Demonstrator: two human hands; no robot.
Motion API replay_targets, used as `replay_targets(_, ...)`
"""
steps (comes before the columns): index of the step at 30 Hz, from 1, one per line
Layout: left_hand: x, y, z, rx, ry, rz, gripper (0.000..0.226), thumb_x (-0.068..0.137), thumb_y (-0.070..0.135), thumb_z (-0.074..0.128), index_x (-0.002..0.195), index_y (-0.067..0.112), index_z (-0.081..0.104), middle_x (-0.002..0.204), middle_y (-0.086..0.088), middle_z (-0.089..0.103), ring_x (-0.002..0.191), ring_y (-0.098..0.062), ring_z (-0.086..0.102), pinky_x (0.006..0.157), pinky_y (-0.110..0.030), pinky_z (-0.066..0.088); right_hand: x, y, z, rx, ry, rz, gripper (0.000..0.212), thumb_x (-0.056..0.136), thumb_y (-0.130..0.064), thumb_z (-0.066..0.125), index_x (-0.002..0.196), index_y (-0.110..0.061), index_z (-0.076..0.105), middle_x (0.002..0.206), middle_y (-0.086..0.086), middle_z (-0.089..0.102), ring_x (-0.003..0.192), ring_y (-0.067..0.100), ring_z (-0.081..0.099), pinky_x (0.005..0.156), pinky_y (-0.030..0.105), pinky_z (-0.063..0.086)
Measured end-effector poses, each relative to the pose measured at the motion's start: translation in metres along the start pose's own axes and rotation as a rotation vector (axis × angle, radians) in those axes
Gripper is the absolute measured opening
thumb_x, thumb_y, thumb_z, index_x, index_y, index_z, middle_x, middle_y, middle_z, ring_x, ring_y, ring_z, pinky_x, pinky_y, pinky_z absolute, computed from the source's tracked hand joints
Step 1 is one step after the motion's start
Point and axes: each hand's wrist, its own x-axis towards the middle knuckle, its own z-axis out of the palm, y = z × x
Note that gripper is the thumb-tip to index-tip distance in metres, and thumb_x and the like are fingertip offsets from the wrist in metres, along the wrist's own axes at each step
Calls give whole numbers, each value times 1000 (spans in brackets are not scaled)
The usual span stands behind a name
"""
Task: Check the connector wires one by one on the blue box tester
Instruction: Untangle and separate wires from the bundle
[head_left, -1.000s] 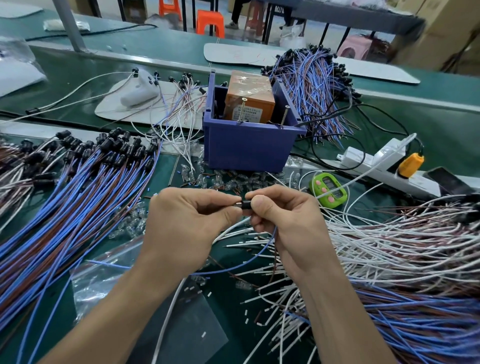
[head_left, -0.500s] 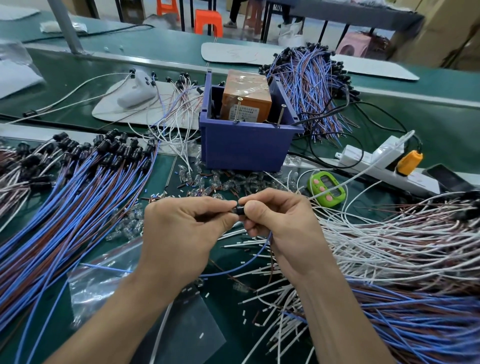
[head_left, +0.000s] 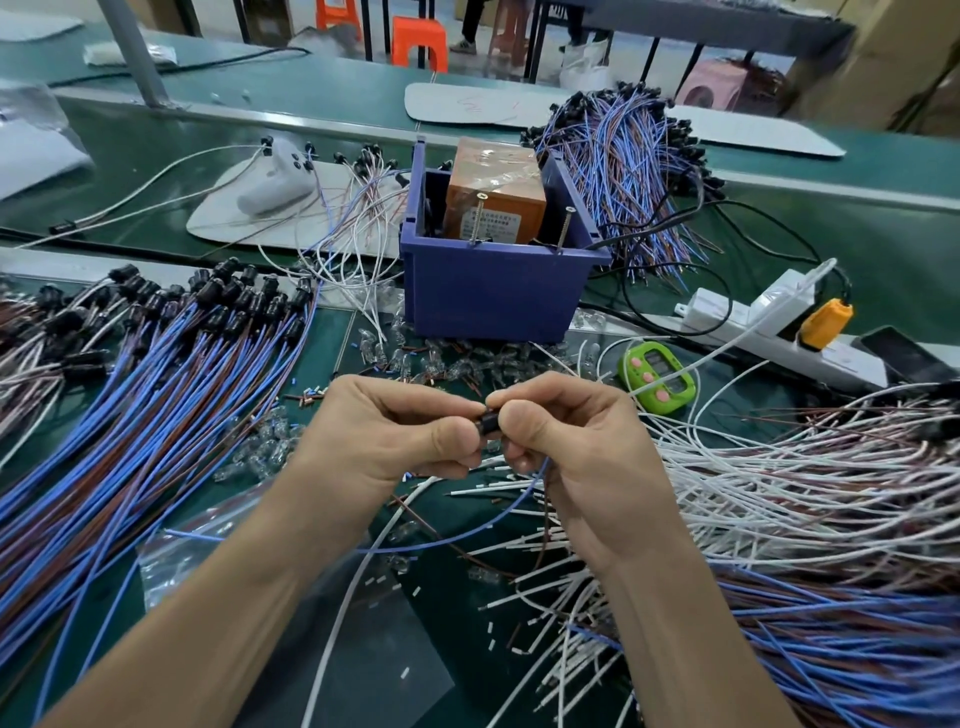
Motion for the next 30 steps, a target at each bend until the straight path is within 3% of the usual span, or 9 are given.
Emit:
replay_targets(2,-1,0,0,-14,1,17,21,54,17,90,74,20,85,67,-12,76,56,-16,72,55,-20,57,-1,0,0,-6,-17,-1,13,79,6,72,77,-6,79,59,10,62,52,13,52,50,20,44)
replay_targets(5,-3,1,0,-15,20,33,33,42,21,96,72,19,84,65,-13,75,54,-16,71,54,-21,57,-3,1,1,-27,-18,9,22,84,13,68,78,-5,79,61,11,63,53,13,53,51,21,45)
replay_targets(10,-4,1,4,-19,75,41,24,48,26,87,70,17,83,62,-13,73,52,-16,70,52,-21,56,-2,3,1,-44,-4,19,17,83,10,71,79,-5,79,61,11,63,54,13,54,52,21,45)
replay_targets(14,-4,1,4,3,95,45,20,53,21,88,72,17,84,64,-14,74,54,-16,70,54,-21,57,-1,5,0,-51,1,13,11,79,-1,72,79,-9,80,62,10,65,54,14,54,52,22,46)
replay_targets(18,3,-1,5,112,170,56,22,76,-2,83,80,20,85,72,-15,77,62,-19,73,61,-27,61,3,9,3,-161,116,-43,17,83,2,73,78,-13,80,63,8,66,53,12,55,53,21,46)
replay_targets(21,2,1,7,231,172,121,25,72,0,88,83,22,84,73,-6,79,63,-13,73,60,-22,58,3,8,3,-146,138,-42,18,84,5,73,77,-11,80,61,3,68,48,5,53,50,15,42)
replay_targets(24,3,2,8,93,222,94,20,73,-3,84,78,16,84,68,-13,76,56,-16,71,56,-22,58,2,4,3,-95,145,-7,19,85,8,72,77,-7,79,62,8,70,45,2,54,49,10,41)
replay_targets(26,7,5,1,-59,313,67,11,70,6,82,74,15,84,71,-14,76,57,-17,72,56,-22,58,4,2,-1,-76,258,-13,23,85,9,71,74,-9,80,64,10,70,48,5,55,48,11,39)
replay_targets(30,10,0,-11,176,414,104,36,76,-5,83,86,29,83,85,-1,81,78,-14,77,78,-30,64,7,-2,-9,30,353,29,24,88,2,67,75,-13,80,68,13,69,54,14,44,45,17,30)
